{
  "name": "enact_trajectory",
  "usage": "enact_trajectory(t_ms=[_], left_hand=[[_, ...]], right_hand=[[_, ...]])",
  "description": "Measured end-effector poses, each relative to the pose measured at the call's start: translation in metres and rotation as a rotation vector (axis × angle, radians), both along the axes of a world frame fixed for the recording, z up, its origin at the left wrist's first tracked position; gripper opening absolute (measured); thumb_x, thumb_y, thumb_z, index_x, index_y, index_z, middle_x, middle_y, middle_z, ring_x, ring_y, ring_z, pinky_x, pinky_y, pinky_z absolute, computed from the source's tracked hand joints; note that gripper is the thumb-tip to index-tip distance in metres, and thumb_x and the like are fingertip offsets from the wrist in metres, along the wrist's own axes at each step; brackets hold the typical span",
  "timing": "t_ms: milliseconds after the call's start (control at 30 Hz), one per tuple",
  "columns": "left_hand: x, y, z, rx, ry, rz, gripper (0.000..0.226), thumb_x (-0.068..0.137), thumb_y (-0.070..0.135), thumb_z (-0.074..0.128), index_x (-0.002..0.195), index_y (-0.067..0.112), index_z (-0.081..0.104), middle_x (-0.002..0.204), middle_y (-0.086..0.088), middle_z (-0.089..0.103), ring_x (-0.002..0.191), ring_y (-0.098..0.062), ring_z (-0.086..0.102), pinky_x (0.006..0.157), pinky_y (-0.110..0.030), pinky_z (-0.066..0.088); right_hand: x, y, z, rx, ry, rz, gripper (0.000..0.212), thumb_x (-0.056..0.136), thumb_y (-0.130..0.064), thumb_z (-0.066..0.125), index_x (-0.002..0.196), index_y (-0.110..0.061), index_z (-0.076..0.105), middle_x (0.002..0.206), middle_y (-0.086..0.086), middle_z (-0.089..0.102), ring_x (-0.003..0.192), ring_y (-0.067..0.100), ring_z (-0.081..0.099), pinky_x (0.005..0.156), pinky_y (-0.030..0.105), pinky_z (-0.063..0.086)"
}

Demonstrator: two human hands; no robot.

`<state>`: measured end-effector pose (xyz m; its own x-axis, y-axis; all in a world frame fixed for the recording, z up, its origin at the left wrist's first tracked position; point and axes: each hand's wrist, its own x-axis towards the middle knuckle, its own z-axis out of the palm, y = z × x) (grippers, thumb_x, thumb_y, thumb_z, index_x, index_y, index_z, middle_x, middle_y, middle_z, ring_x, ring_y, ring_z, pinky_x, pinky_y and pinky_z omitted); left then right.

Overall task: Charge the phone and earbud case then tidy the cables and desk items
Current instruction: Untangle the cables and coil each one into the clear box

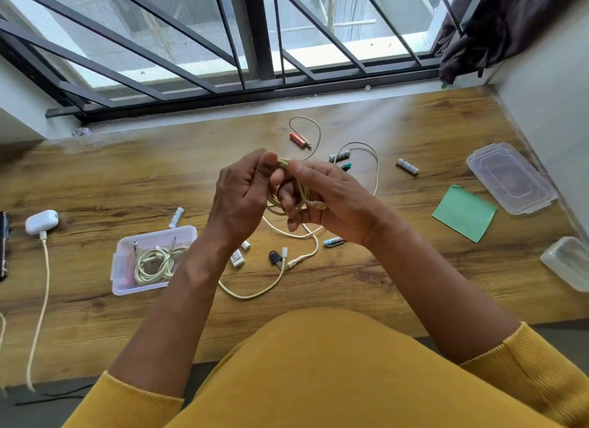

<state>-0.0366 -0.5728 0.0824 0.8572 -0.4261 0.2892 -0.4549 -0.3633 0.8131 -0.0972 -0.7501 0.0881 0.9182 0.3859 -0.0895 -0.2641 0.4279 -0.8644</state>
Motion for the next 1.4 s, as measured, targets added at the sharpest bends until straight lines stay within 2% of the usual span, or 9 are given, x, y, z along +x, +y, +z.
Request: enact_trajectory(t_ms=[133, 267, 500, 800, 967, 1067, 1133, 1267, 1400], left_hand=[[-0.004, -0.005, -0.002, -0.148, 0.195, 0.029, 0.042, 0.114, 0.034, 0.04, 0.081, 0.019, 0.06, 0.066, -0.004, 0.065, 0.063, -0.034, 0.066, 0.06, -0.054, 0.056], [-0.008, -0.01, -0.003, -0.232, 0.294, 0.052, 0.044, 0.114, 0.034, 0.038, 0.082, 0.012, 0.059, 0.063, 0.003, 0.061, 0.057, -0.02, 0.058, 0.057, -0.038, 0.05], [-0.007, -0.011, -0.002, -0.133, 0.381, 0.17, 0.051, 0.106, 0.051, 0.041, 0.085, 0.011, 0.064, 0.066, 0.005, 0.061, 0.068, -0.029, 0.064, 0.069, -0.061, 0.059], [-0.01, -0.008, -0.004, 0.092, 0.204, 0.365, 0.059, 0.112, 0.049, 0.04, 0.077, 0.005, 0.059, 0.07, -0.021, 0.062, 0.059, -0.036, 0.06, 0.058, -0.055, 0.053], [-0.011, -0.007, -0.007, 0.158, 0.142, 0.413, 0.059, 0.113, 0.044, 0.041, 0.069, 0.005, 0.05, 0.057, -0.005, 0.047, 0.053, -0.017, 0.042, 0.054, -0.039, 0.034], [-0.009, -0.007, -0.009, 0.168, 0.132, 0.438, 0.058, 0.113, 0.043, 0.041, 0.067, 0.008, 0.048, 0.057, -0.005, 0.046, 0.053, -0.017, 0.041, 0.055, -0.038, 0.033], [-0.008, -0.007, -0.009, 0.172, 0.138, 0.451, 0.058, 0.113, 0.042, 0.041, 0.067, 0.009, 0.048, 0.057, -0.001, 0.045, 0.054, -0.018, 0.041, 0.056, -0.038, 0.032], [-0.007, -0.007, -0.009, 0.162, 0.162, 0.445, 0.058, 0.114, 0.042, 0.04, 0.072, 0.005, 0.056, 0.061, -0.001, 0.052, 0.057, -0.017, 0.046, 0.057, -0.037, 0.035], [-0.005, -0.004, -0.007, 0.153, 0.207, 0.428, 0.057, 0.113, 0.043, 0.041, 0.072, 0.008, 0.06, 0.059, 0.003, 0.055, 0.056, -0.017, 0.05, 0.058, -0.036, 0.038]], right_hand=[[0.0, 0.01, -0.001, -0.087, -0.028, -0.132, 0.032, 0.114, -0.028, 0.043, 0.116, -0.006, 0.065, 0.087, 0.007, 0.062, 0.078, 0.018, 0.059, 0.068, 0.035, 0.058], [-0.002, 0.019, 0.0, -0.173, -0.055, -0.231, 0.03, 0.115, -0.026, 0.042, 0.115, -0.005, 0.064, 0.085, 0.004, 0.061, 0.077, 0.016, 0.059, 0.064, 0.033, 0.057], [0.0, 0.031, 0.001, -0.245, -0.003, -0.368, 0.033, 0.113, -0.023, 0.047, 0.116, 0.007, 0.062, 0.092, 0.014, 0.059, 0.076, 0.014, 0.063, 0.058, 0.032, 0.062], [-0.002, 0.032, -0.013, -0.371, 0.044, -0.412, 0.032, 0.11, -0.024, 0.054, 0.137, -0.009, 0.048, 0.103, 0.017, 0.063, 0.092, 0.02, 0.063, 0.067, 0.036, 0.059], [-0.002, 0.026, -0.011, -0.516, -0.112, -0.343, 0.028, 0.11, -0.013, 0.053, 0.138, -0.011, 0.054, 0.105, 0.023, 0.068, 0.087, 0.028, 0.067, 0.064, 0.041, 0.063], [0.0, 0.024, -0.008, -0.67, -0.169, -0.333, 0.033, 0.111, -0.011, 0.05, 0.144, -0.013, 0.054, 0.108, 0.015, 0.071, 0.081, 0.035, 0.064, 0.068, 0.047, 0.063], [0.0, 0.023, -0.007, -0.736, -0.183, -0.294, 0.037, 0.111, -0.014, 0.05, 0.148, -0.016, 0.051, 0.113, 0.012, 0.07, 0.078, 0.018, 0.062, 0.071, 0.042, 0.058], [-0.001, 0.023, -0.005, -0.857, -0.219, -0.161, 0.06, 0.106, -0.033, 0.062, 0.159, -0.022, 0.036, 0.126, 0.0, 0.065, 0.111, 0.01, 0.065, 0.1, 0.038, 0.055], [-0.001, 0.022, -0.004, -0.964, -0.245, -0.101, 0.077, 0.099, -0.043, 0.071, 0.161, -0.025, 0.03, 0.105, -0.021, 0.054, 0.091, -0.003, 0.056, 0.087, 0.026, 0.046]])
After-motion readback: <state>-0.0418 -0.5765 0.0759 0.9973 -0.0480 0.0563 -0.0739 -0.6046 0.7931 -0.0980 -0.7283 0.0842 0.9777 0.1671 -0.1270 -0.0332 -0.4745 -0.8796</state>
